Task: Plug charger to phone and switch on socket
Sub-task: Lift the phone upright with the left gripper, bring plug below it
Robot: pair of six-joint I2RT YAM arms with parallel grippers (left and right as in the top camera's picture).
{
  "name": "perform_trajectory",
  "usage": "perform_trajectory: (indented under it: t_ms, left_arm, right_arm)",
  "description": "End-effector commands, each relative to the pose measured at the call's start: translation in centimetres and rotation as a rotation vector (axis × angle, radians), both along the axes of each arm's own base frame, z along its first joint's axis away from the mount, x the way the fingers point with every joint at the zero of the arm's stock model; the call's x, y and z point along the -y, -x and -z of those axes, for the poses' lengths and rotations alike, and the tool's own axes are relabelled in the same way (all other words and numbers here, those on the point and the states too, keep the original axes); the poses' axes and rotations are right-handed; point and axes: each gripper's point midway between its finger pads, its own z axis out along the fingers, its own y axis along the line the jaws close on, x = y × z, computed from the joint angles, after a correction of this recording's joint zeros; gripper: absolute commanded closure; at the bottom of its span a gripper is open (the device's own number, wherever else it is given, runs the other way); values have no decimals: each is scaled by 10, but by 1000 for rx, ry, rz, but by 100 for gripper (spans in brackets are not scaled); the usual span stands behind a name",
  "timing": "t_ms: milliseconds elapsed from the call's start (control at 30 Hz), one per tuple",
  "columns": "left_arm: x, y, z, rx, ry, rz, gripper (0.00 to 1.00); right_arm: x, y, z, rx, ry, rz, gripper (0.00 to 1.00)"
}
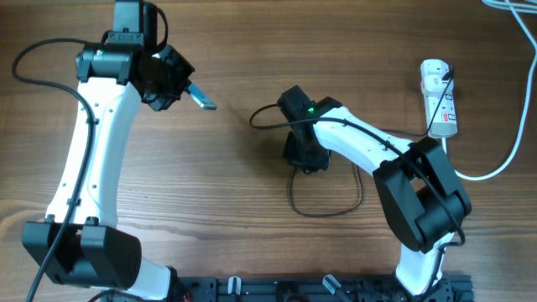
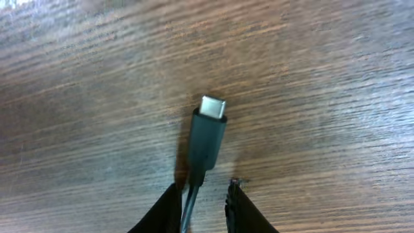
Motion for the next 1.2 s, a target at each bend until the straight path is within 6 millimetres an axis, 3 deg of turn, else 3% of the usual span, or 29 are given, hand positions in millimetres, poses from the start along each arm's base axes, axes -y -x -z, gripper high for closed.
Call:
perform_trajectory:
  t_ms: [0, 867, 1167]
  left_arm:
    - [0, 1, -6, 19, 7, 18, 96]
    - [0, 2, -5, 15, 7, 18, 96]
    - [1, 2, -6, 21, 2, 47, 96]
  right_arm:
    - [7, -2, 6, 16, 42, 19, 77]
    - [3, -3, 7, 13, 24, 42, 87]
    - [2, -11, 6, 44, 7, -32, 96]
